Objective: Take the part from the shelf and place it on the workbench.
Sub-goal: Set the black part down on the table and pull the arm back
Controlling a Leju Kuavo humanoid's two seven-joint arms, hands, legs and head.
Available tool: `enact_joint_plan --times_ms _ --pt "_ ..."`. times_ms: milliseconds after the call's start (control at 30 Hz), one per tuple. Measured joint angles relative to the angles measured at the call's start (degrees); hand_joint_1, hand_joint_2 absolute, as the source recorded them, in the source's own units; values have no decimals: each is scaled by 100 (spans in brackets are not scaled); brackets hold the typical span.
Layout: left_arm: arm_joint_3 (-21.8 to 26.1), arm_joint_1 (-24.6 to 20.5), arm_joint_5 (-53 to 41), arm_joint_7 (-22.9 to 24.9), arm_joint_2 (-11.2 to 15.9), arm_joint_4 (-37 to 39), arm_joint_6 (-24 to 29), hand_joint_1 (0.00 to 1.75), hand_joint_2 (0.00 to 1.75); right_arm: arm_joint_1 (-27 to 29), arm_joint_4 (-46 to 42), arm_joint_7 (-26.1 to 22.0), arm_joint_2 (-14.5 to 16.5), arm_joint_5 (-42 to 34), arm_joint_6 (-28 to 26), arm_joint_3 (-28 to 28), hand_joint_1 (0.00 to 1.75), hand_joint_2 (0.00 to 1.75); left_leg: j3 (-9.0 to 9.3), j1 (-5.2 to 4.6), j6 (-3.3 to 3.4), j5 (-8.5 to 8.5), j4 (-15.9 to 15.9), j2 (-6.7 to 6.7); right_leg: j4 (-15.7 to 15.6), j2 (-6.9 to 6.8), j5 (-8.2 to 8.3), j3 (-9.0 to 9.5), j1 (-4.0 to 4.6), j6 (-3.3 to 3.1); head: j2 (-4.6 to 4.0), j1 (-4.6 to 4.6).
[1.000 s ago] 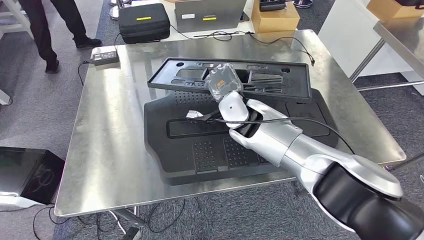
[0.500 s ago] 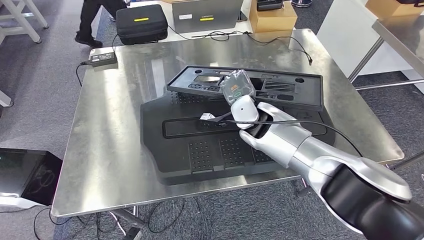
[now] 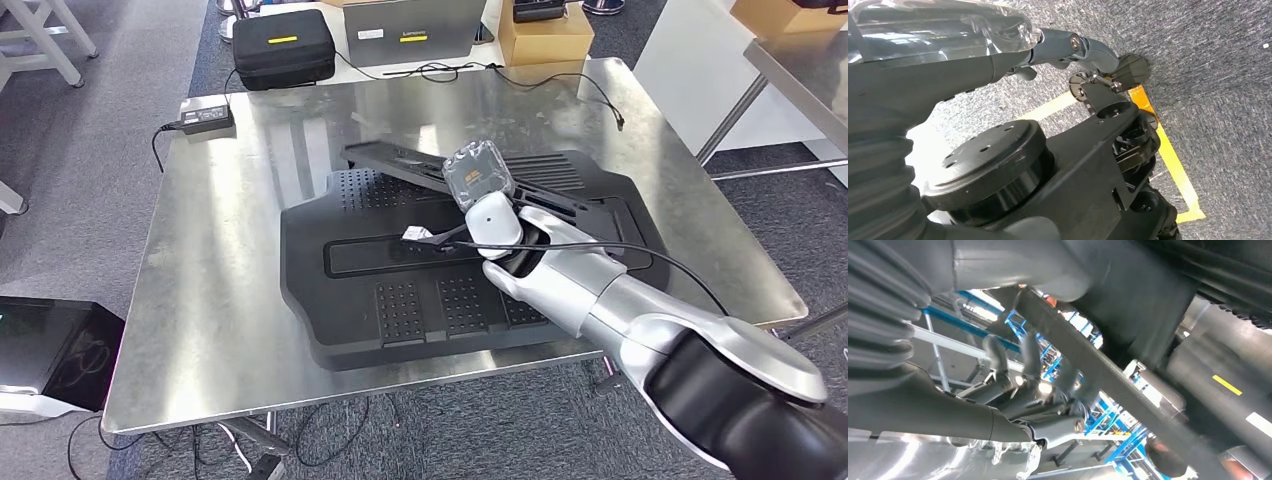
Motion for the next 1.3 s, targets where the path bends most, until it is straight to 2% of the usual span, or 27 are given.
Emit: enact_joint_plan --times_ms 267,933,1200,1267,1300 --pt "0 1 -4 31 0 0 54 0 0 -1 15 -162 26 -73 -277 0 0 0 1 0 0 0 0 0 2 -1 0 5 0 0 0 3" --pt "0 3 -12 41 0 0 55 0 0 -1 -4 -189 115 -96 -285 0 0 0 3 0 0 0 -1 -1 4 -1 0 5 0 0 0 3" --pt "7 14 12 37 0 0 59 0 0 4 -255 -270 119 -351 -142 5 0 0 4 0 0 0 -1 -1 6 -1 0 4 0 0 0 2" --pt "30 50 68 -7 0 0 67 0 0 63 -542 -122 72 -583 -225 8 0 0 10 1 -1 0 -1 0 5 0 -1 5 0 -1 0 1" --pt "44 83 100 -46 1 0 71 0 0 132 -826 109 0 -709 -265 -8 0 0 13 2 -1 0 0 0 5 0 -3 6 0 -2 0 1"
